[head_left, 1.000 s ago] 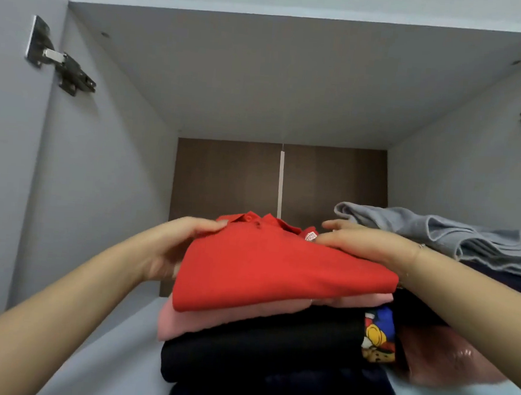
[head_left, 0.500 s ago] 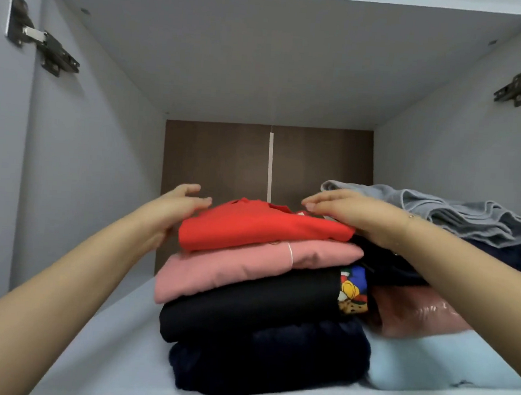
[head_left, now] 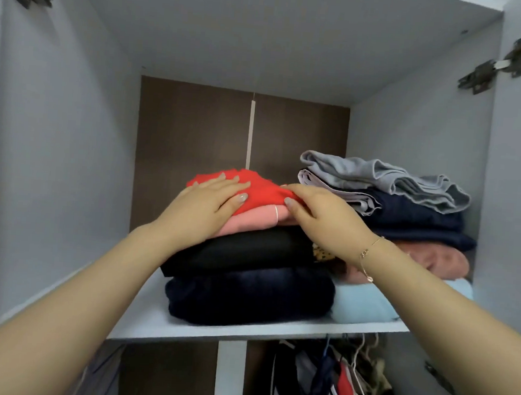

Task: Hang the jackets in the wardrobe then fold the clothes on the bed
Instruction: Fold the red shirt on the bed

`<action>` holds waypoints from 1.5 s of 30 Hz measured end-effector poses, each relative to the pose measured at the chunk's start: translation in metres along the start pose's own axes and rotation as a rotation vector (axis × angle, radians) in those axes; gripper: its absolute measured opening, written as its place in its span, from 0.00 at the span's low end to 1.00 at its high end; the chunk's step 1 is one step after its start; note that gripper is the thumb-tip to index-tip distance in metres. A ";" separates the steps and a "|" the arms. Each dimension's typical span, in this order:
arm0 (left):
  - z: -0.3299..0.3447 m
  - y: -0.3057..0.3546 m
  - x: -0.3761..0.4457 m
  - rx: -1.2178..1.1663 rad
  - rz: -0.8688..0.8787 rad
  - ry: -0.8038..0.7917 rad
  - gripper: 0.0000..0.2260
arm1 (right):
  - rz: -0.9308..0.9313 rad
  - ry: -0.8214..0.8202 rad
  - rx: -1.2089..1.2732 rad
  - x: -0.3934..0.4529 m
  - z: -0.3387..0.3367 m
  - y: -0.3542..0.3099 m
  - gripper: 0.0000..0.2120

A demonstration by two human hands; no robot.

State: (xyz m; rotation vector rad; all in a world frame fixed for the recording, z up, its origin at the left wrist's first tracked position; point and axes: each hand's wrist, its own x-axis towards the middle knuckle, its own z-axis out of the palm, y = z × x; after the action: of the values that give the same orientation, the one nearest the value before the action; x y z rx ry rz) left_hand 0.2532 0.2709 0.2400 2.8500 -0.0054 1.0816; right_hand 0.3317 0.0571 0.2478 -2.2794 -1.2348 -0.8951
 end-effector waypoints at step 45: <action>0.087 0.452 -0.231 -1.433 -0.262 -0.011 0.16 | 0.433 0.435 1.025 -0.453 -0.148 0.086 0.22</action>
State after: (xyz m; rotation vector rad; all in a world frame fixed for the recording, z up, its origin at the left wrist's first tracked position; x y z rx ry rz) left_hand 0.1214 -0.1938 0.0612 1.4959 -0.2727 0.5661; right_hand 0.1695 -0.3464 0.0353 -1.3349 -0.6929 -0.3948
